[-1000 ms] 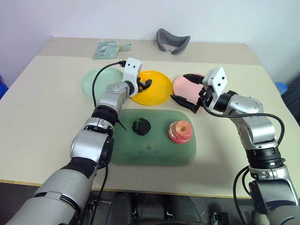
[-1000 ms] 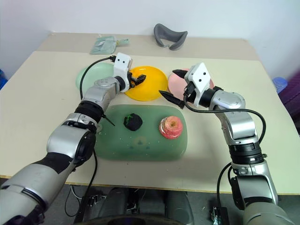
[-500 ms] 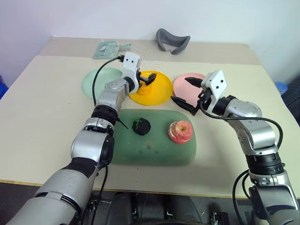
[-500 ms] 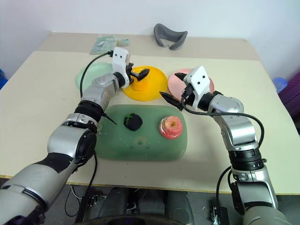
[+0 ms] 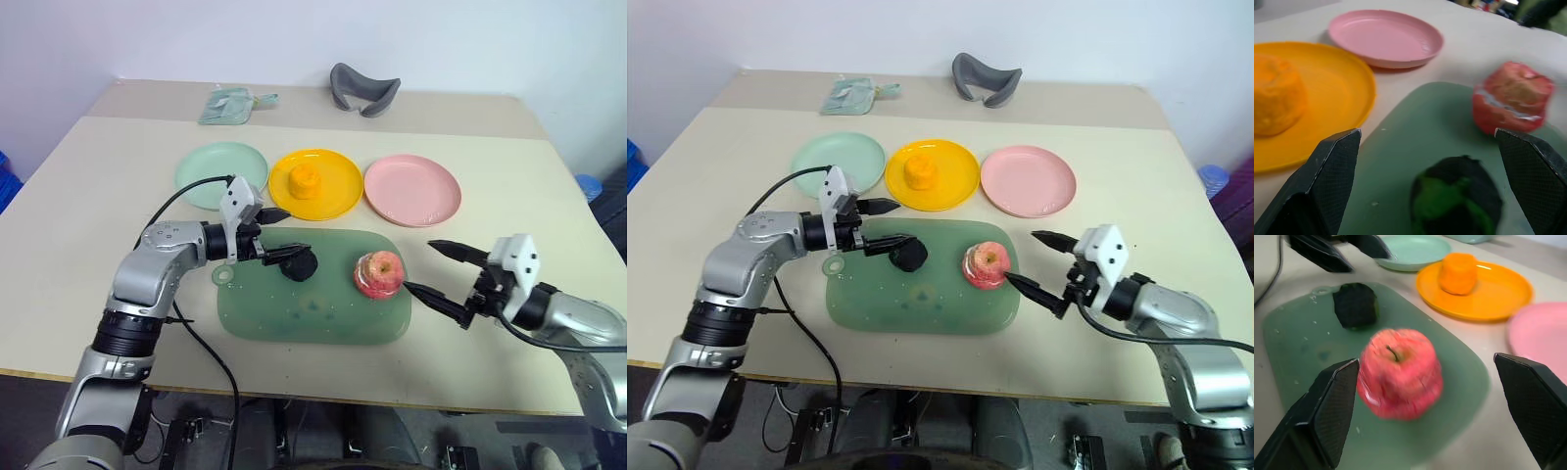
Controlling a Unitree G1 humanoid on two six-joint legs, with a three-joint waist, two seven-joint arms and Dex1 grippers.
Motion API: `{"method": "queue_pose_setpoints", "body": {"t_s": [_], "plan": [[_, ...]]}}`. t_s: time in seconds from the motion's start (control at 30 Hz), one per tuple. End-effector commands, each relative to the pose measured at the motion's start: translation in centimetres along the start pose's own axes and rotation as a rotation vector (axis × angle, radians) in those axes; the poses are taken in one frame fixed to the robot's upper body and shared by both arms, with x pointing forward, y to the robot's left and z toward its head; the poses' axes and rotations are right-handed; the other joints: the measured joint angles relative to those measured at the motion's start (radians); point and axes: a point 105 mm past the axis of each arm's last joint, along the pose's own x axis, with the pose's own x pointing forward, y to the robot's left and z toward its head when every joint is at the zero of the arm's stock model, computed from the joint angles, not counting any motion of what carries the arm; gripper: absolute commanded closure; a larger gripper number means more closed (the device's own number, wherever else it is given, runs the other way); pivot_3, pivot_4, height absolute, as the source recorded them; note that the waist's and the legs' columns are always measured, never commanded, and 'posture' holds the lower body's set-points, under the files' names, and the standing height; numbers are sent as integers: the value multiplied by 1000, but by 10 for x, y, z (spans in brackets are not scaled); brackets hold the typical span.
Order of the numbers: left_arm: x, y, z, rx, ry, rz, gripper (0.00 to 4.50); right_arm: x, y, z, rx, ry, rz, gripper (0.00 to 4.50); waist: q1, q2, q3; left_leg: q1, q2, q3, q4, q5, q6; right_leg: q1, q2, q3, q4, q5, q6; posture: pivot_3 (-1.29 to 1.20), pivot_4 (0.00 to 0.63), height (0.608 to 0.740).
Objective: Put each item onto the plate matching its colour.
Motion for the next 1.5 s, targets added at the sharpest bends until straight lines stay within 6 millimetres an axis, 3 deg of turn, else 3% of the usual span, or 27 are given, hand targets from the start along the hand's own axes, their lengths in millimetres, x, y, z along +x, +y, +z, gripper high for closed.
{"method": "queue_pose_setpoints", "body": {"t_s": [0.03,0.17,0.37,0.5,0.83,0.97,1.13,1.27,1.5], "plan": [[0,-13,-5,31,51,-68,19,-6,3,11,-39,-30,-16,0,-2,0,0,0,0,0,0,0,0,0,0,0,0,0,0,0,150,740],[8,-18,-23,50,141,-91,19,-6,5,10,-33,-37,-19,0,-2,0,0,0,0,0,0,0,0,0,0,0,0,0,0,0,150,740],[16,-7,-49,81,240,-21,19,-6,5,8,-33,-44,-27,0,2,0,0,0,0,0,0,0,0,-1,0,0,0,0,0,0,150,740],[19,-1,-42,41,160,43,1841,-7,4,6,-34,-44,-31,0,5,0,0,0,0,0,0,0,0,-1,0,0,0,0,0,0,150,740],[-2,68,-10,-173,-117,552,1841,-2,-1,4,-40,-52,-27,0,18,0,0,0,0,-1,1,0,1,0,0,1,0,0,0,0,150,740],[-34,121,-1,-293,-236,919,1841,7,-6,9,-56,-75,-19,0,21,-1,0,0,0,-1,2,0,1,0,0,1,0,0,0,0,150,740],[-49,158,3,-421,-308,1156,1841,17,-11,17,-75,-103,-20,0,22,-1,0,0,0,0,1,0,1,0,0,0,0,0,0,0,150,740],[-54,174,3,-467,-323,1261,1841,26,-11,26,-97,-136,-20,0,20,-2,1,-1,-1,1,1,0,1,0,0,0,-1,0,0,0,150,740],[-50,177,-2,-466,-304,1254,1841,43,-2,58,-118,-298,42,0,18,-2,1,-1,0,2,1,0,1,-1,0,-1,0,0,0,0,150,740]]}}
